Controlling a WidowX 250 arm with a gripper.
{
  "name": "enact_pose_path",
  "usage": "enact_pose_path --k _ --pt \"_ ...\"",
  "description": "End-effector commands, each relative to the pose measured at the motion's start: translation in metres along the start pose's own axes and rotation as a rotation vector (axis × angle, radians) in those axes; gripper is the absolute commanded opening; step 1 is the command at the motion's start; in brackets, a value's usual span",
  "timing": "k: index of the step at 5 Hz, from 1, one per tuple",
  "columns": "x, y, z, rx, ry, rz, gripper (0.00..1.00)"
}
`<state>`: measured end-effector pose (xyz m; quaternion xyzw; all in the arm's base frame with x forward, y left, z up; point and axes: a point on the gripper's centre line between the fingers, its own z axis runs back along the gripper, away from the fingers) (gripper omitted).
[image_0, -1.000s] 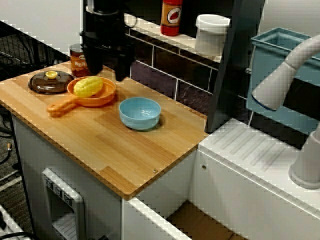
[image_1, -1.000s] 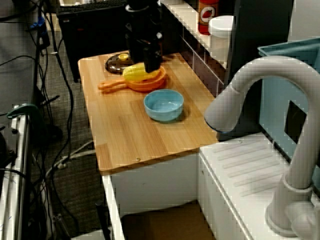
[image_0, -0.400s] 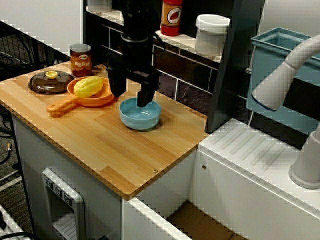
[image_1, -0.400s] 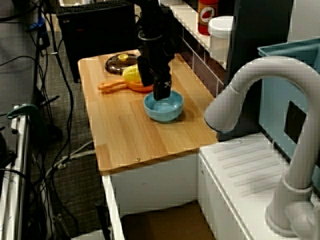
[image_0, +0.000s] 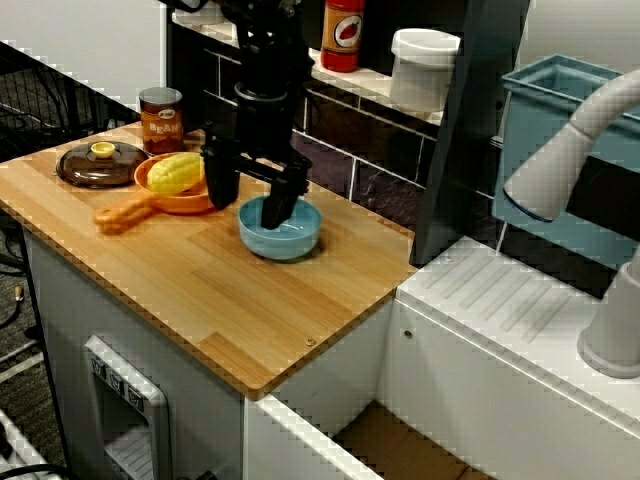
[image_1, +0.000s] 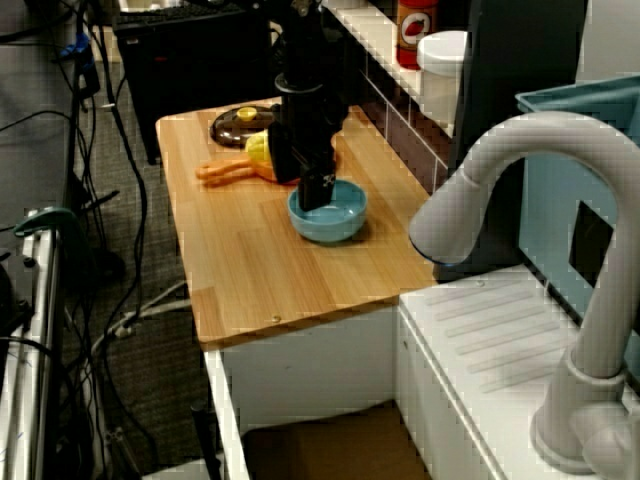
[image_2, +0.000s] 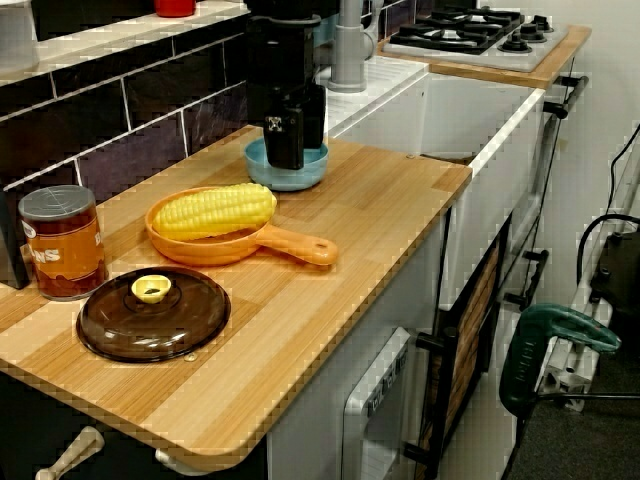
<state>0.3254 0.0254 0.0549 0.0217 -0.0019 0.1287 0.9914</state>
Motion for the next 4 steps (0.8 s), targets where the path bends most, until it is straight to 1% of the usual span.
enact_pose_path --k 1,2,3,4 --pt "-0.011 0.016 0.017 -0.025 -0.016 0.016 1.0" --pt "-0.014 0.017 0.011 -0.029 -0.011 0.025 1.0" --pt "-0.015 0.015 0.007 -0.03 -0.041 0.056 1.0" --pt "-0.012 0.016 0.006 -0.041 -0.03 0.089 1.0"
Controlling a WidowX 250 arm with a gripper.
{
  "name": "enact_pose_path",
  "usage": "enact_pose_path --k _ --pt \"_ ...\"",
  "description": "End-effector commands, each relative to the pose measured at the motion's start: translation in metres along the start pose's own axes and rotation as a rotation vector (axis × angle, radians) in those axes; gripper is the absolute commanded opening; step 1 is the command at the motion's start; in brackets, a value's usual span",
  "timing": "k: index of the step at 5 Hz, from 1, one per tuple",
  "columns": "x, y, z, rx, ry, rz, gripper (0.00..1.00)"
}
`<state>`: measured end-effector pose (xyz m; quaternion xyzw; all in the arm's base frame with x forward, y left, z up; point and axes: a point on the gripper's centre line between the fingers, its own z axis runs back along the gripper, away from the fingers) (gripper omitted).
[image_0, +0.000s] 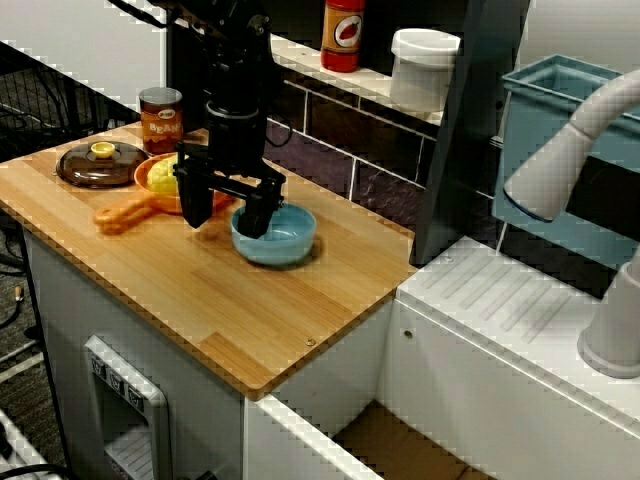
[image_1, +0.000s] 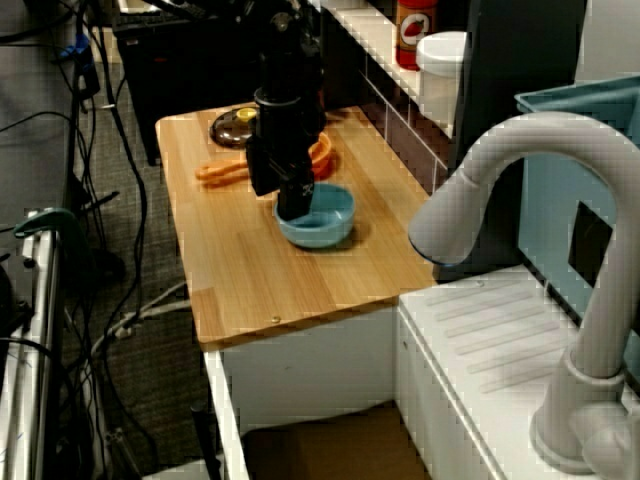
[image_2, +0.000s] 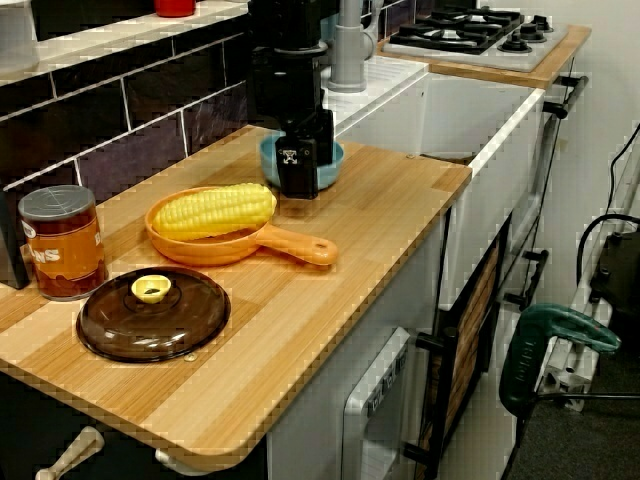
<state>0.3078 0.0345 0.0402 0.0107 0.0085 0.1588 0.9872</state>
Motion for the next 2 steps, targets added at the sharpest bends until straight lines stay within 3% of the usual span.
enact_pose_path --k 1,2 --pt "0.0039 0.0014 0.0202 -0.026 -0.048 0.036 1.0" --pt "0.003 0.0016 0.0192 -0.029 -0.033 0.036 1.0"
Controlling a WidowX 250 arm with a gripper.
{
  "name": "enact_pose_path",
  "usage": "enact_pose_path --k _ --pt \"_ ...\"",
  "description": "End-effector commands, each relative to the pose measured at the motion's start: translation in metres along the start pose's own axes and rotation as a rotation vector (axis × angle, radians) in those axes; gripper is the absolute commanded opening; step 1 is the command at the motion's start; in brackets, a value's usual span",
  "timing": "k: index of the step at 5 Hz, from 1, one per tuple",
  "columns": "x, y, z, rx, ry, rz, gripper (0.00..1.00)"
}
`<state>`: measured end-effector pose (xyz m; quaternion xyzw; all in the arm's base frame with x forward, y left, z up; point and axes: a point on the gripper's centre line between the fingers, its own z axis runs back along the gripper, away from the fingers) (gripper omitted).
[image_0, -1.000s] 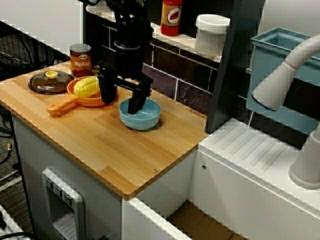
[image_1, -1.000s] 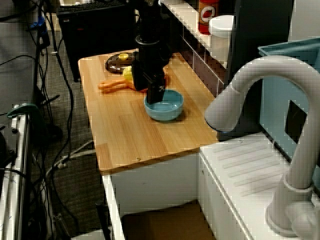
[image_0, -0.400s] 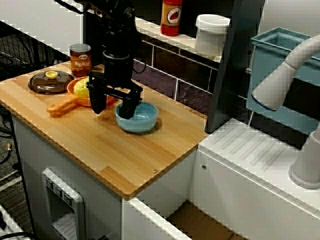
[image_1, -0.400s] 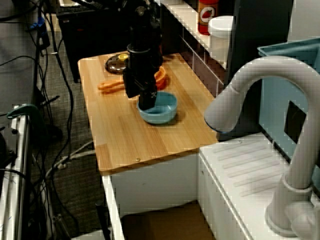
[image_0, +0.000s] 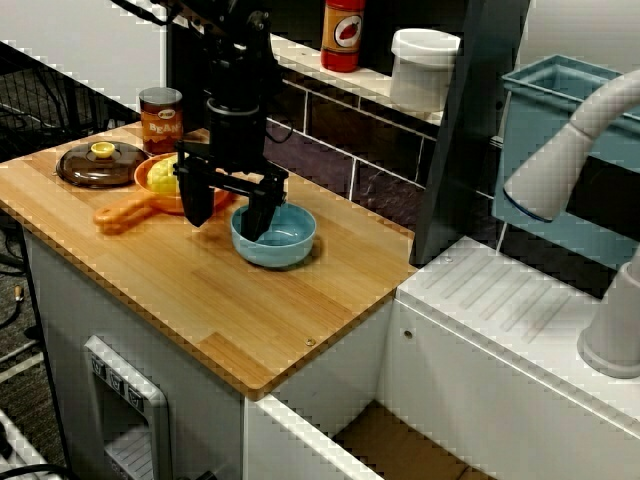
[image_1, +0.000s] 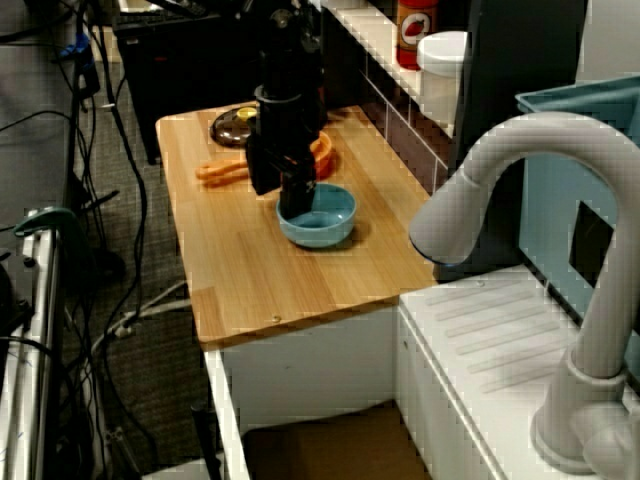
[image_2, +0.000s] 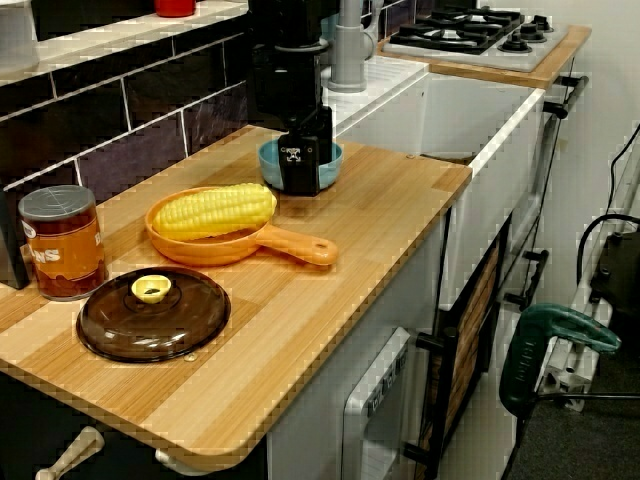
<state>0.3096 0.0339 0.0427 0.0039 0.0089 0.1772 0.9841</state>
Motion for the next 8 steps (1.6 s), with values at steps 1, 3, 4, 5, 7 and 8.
enact_pose_path --k 1,3,4,5,7,8 --pt "-0.001 0.002 0.016 -0.011 -0.043 -0.008 1.0" --pt "-0.006 0.006 0.007 0.004 -0.048 -0.001 1.0" --pt "-0.013 0.011 0.006 0.002 -0.04 0.0 1.0" --pt "-0.019 0.016 0.009 -0.007 -0.031 0.0 1.0" --pt "-0.031 0.032 0.008 -0.024 -0.008 0.003 1.0" --pt "-0.039 0.038 0.009 -0.029 -0.01 -0.006 1.0"
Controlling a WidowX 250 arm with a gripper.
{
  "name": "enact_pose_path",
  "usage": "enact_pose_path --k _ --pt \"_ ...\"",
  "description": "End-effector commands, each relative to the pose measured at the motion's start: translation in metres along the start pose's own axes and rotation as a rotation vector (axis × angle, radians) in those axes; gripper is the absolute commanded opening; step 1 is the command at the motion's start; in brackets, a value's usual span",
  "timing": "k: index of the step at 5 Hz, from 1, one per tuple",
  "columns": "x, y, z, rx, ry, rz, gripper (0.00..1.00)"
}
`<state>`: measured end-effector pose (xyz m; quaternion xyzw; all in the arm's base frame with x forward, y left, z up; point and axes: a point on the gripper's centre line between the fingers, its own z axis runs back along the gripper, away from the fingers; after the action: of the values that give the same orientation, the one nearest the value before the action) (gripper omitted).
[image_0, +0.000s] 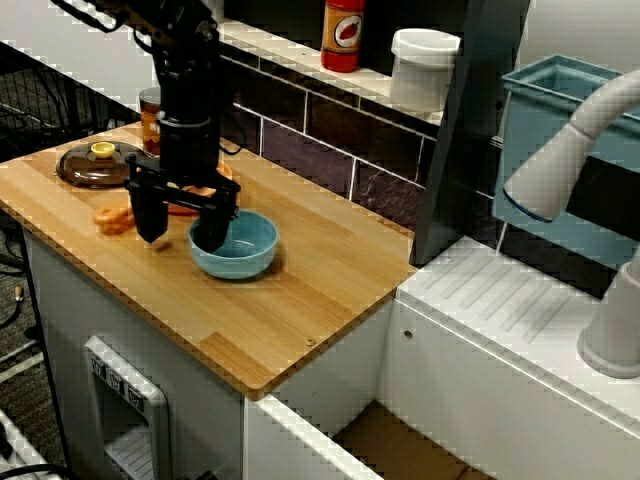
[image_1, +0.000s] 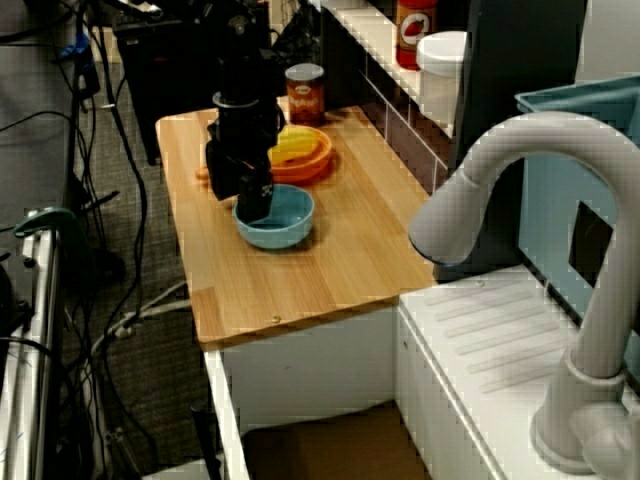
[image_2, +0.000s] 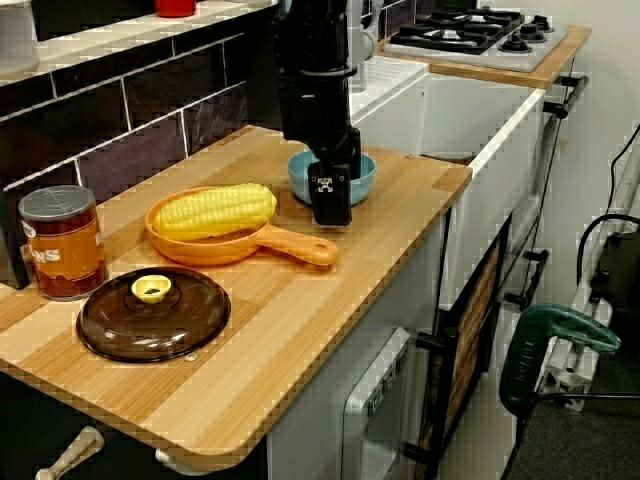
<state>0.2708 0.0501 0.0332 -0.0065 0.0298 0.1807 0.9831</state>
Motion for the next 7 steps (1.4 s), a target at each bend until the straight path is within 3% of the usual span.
enact_pose_path --k 1,4,7 --pt "-0.014 0.013 0.015 -0.01 -0.054 -0.016 1.0" --pt "-0.015 0.024 0.016 -0.01 -0.06 -0.012 1.0" --pt "-0.006 0.0 0.023 -0.036 -0.062 -0.02 1.0"
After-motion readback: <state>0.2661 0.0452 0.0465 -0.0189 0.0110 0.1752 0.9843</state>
